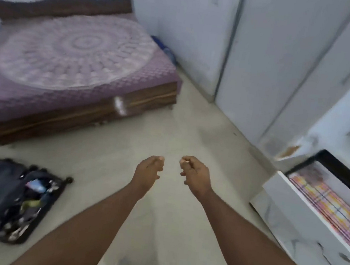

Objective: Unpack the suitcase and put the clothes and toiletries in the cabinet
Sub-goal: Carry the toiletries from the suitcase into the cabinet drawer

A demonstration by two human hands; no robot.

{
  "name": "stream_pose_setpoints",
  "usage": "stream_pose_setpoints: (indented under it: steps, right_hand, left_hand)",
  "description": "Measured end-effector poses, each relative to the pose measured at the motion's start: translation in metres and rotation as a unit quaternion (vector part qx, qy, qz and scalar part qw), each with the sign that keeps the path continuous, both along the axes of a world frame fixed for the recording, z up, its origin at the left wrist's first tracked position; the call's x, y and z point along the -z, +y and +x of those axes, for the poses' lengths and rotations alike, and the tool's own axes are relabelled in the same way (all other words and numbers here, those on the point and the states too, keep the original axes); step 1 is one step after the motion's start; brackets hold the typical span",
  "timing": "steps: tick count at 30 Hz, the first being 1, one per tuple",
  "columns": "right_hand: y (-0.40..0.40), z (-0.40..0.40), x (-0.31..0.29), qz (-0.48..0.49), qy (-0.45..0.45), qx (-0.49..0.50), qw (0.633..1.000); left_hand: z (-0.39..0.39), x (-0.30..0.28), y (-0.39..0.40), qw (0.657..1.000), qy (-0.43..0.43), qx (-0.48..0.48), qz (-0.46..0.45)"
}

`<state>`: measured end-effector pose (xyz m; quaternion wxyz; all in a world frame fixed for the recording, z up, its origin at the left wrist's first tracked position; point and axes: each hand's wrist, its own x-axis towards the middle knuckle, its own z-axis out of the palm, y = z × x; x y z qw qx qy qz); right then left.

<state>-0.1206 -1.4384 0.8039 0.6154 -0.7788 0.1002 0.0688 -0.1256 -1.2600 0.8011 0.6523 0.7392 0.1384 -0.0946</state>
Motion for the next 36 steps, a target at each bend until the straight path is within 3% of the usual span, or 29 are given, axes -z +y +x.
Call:
stream_pose_setpoints:
  steps: [9, 16, 28, 36]
  right_hand:
    - [0.330, 0.017, 0.017, -0.011, 0.027, -0.245, 0.969]
    - [0.542, 0.015, 0.034, -0.031, 0.039, -0.360, 0.932]
    - [0.772, 0.095, 0.121, -0.151, -0.012, -0.560, 0.814]
    - [0.898, 0.145, 0.295, -0.227, -0.010, -0.635, 0.738]
  left_hand:
    - [-0.064, 0.019, 0.310, 0.974, 0.022, -0.223, 0.004]
    - [-0.101, 0.029, 0.496, 0.942, 0.065, -0.326, 0.049]
    - [-0.077, 0.122, 0.677, 0.881, 0.147, -0.446, 0.060]
    - [-0.038, 0.270, 0.771, 0.827, 0.191, -0.527, 0.026]
